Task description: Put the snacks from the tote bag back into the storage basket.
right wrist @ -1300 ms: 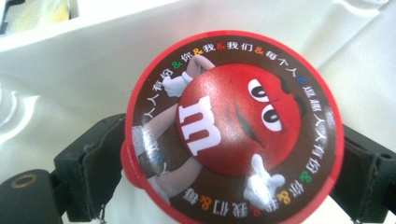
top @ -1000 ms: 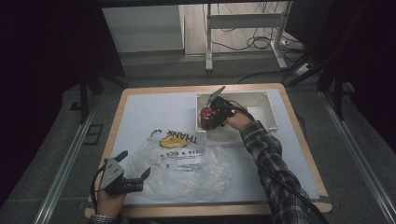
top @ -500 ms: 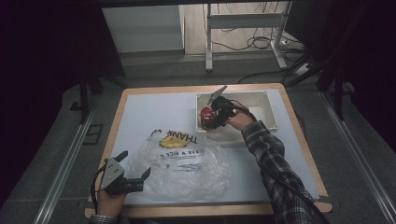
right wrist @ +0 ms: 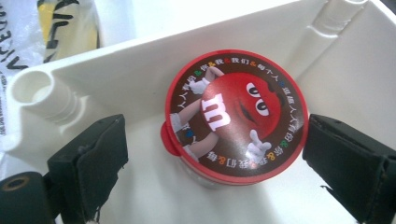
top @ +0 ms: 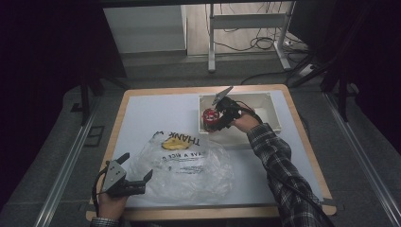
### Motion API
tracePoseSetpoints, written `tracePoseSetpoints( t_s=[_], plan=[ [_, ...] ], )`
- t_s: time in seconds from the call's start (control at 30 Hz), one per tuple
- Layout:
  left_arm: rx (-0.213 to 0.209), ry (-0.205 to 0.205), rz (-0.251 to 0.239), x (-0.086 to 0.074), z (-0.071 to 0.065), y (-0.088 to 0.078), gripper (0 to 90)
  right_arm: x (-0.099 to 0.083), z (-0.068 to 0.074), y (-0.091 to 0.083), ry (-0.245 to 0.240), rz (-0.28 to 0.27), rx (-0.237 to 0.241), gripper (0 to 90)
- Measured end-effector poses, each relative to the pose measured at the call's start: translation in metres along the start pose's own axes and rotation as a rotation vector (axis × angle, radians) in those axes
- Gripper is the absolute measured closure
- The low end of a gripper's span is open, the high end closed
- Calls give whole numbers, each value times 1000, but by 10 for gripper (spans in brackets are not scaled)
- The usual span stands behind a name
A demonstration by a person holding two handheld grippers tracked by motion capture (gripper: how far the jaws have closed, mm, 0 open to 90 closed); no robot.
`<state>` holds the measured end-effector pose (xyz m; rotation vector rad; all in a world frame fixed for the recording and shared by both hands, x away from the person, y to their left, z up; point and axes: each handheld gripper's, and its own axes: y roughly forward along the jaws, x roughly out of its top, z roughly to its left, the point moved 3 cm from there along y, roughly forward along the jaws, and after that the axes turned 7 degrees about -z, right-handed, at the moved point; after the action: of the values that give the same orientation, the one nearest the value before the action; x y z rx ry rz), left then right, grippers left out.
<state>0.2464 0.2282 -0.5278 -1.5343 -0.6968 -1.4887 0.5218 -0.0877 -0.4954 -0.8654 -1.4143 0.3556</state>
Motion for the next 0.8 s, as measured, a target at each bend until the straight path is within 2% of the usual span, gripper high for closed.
tracePoseSetpoints(
  t_s=[0.8],
  plan=[
    [1, 1, 1, 0, -1, 0, 0, -10, 10, -16, 42, -51, -35, 53]
  ],
)
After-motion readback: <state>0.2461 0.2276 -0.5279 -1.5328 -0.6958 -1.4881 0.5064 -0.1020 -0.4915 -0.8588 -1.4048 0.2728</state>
